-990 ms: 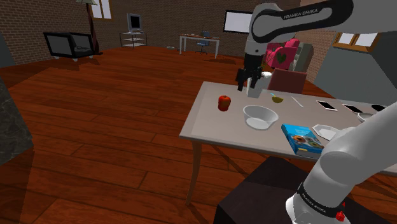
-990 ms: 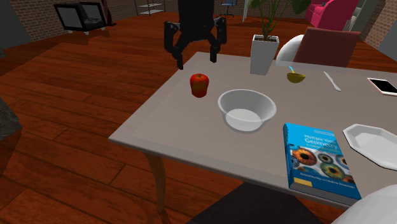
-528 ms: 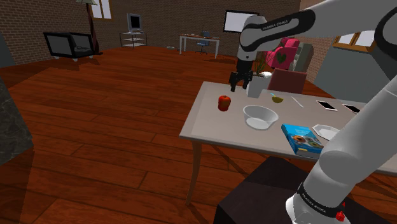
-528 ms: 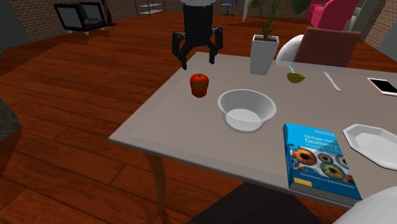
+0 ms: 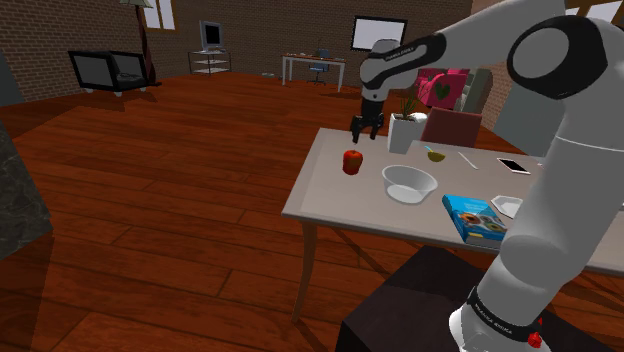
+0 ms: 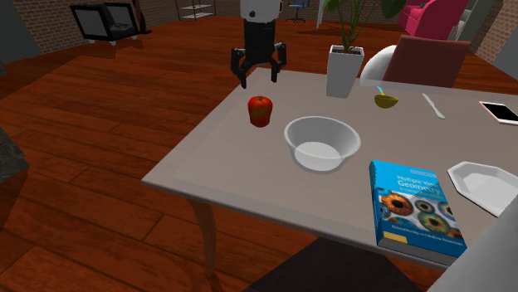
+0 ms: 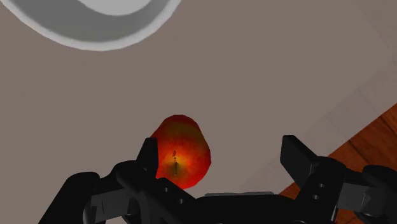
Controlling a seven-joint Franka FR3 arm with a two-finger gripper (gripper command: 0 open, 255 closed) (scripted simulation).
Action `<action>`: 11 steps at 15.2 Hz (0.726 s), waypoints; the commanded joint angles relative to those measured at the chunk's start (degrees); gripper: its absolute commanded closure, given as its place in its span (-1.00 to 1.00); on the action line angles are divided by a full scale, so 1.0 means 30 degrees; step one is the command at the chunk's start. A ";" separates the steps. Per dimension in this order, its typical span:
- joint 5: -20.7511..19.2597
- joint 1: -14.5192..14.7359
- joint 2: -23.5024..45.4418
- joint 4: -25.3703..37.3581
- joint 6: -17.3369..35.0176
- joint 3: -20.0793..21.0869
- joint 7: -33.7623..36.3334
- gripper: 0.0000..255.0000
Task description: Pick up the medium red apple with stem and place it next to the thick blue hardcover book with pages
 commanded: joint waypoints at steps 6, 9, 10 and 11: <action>0.1187 -0.0961 0.4781 0.4907 0.0321 -0.0244 -0.1221 -1.00; 0.1255 -0.0984 0.5063 0.4540 0.0966 -0.0211 -0.1264 -1.00; 0.1281 -0.0991 0.5171 0.4438 0.1173 -0.0201 -0.1280 -1.00; 0.1308 -0.0998 0.5277 0.4332 0.1382 -0.0190 -0.1297 -1.00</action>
